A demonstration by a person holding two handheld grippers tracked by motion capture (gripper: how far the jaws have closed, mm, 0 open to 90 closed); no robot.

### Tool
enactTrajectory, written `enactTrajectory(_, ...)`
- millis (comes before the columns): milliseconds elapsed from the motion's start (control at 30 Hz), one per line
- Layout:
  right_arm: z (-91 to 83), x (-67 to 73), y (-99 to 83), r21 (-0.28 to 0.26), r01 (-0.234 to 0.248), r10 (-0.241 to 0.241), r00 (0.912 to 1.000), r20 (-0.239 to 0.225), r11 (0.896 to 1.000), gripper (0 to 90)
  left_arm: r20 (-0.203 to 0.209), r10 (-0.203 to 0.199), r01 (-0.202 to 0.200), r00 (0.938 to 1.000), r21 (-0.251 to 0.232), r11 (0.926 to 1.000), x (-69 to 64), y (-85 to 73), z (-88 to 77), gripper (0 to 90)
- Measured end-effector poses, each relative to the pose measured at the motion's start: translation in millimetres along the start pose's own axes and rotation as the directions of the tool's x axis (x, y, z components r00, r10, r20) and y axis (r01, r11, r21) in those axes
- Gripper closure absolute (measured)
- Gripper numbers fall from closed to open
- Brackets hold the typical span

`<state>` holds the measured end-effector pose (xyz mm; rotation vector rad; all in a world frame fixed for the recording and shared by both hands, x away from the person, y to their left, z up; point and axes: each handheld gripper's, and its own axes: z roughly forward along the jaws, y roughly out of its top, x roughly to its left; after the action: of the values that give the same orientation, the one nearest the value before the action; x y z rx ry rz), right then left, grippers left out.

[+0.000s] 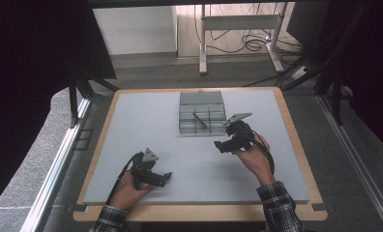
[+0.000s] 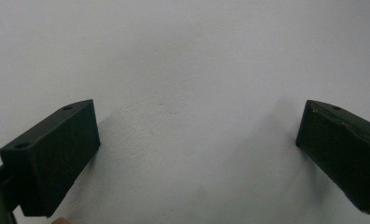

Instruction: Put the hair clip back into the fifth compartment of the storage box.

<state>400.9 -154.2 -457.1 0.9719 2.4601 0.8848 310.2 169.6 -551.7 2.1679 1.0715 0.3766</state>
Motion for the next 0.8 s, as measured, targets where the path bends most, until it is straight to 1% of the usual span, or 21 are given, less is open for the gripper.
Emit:
enactTrajectory(367,-5.6,-5.2,-13.9,0.007,-0.011,0.011,0.9998,0.013,1.000,9.4,0.001,-0.003,0.003,1.0000,0.000,1.0000,-0.2,-0.1,0.0,0.0)
enactTrajectory(800,-16.2,-11.7,-29.3,0.013,-0.034,0.034,0.9989,0.033,0.999,8.6,0.001,-0.003,0.003,1.0000,0.000,1.0000,-0.3,-0.1,0.0,0.0)
